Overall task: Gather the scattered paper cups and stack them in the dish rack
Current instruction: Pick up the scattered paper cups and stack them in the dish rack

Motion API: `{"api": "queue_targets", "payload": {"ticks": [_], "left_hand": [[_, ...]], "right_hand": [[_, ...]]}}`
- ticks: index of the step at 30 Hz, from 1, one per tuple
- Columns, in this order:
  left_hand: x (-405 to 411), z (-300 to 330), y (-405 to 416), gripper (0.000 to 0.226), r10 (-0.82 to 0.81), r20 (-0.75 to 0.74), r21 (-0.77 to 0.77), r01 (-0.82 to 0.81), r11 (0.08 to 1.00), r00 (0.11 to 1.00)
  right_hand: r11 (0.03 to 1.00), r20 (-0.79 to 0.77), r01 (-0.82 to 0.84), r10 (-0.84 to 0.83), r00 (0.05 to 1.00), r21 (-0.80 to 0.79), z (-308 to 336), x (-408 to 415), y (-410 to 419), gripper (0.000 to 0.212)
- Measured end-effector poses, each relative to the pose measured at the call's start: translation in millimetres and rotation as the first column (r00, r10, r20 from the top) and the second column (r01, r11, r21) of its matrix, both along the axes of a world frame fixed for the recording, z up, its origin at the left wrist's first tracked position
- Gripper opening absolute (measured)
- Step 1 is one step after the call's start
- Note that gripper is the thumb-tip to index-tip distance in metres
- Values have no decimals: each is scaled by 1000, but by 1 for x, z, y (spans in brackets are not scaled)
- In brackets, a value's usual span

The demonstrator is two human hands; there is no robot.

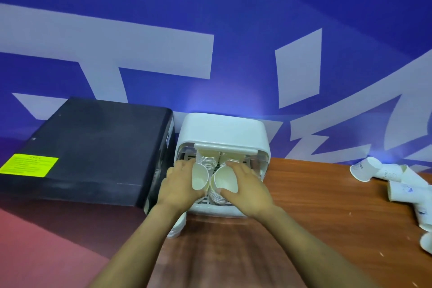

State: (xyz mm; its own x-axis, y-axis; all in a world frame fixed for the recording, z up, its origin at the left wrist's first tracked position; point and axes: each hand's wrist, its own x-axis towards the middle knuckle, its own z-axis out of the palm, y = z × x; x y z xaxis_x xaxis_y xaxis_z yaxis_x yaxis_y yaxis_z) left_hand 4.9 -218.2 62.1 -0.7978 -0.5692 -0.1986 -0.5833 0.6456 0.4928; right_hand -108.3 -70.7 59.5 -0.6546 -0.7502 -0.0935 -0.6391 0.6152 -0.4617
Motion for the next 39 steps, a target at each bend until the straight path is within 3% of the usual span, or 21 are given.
{"api": "queue_targets", "payload": {"ticks": [4, 12, 25, 30, 39], "left_hand": [[-7, -18, -8, 98, -60, 129, 10, 59, 998, 990], [-13, -28, -16, 98, -97, 168, 38, 92, 995, 981], [31, 0, 30, 77, -61, -236, 107, 88, 990, 970], [28, -1, 72, 73, -110, -231, 141, 145, 979, 967], [-25, 19, 195, 73, -206, -287, 51, 230, 972, 936]], "right_hand": [[997, 96, 30, -38, 995, 78, -18, -4, -7, 78], [995, 154, 41, -54, 987, 88, -29, -6, -10, 78], [993, 123, 109, -115, 986, 54, -6, 15, 78, 69], [987, 116, 157, -161, 980, 45, 2, 21, 127, 67], [970, 89, 243, -242, 966, -4, 17, -9, 267, 66]]}}
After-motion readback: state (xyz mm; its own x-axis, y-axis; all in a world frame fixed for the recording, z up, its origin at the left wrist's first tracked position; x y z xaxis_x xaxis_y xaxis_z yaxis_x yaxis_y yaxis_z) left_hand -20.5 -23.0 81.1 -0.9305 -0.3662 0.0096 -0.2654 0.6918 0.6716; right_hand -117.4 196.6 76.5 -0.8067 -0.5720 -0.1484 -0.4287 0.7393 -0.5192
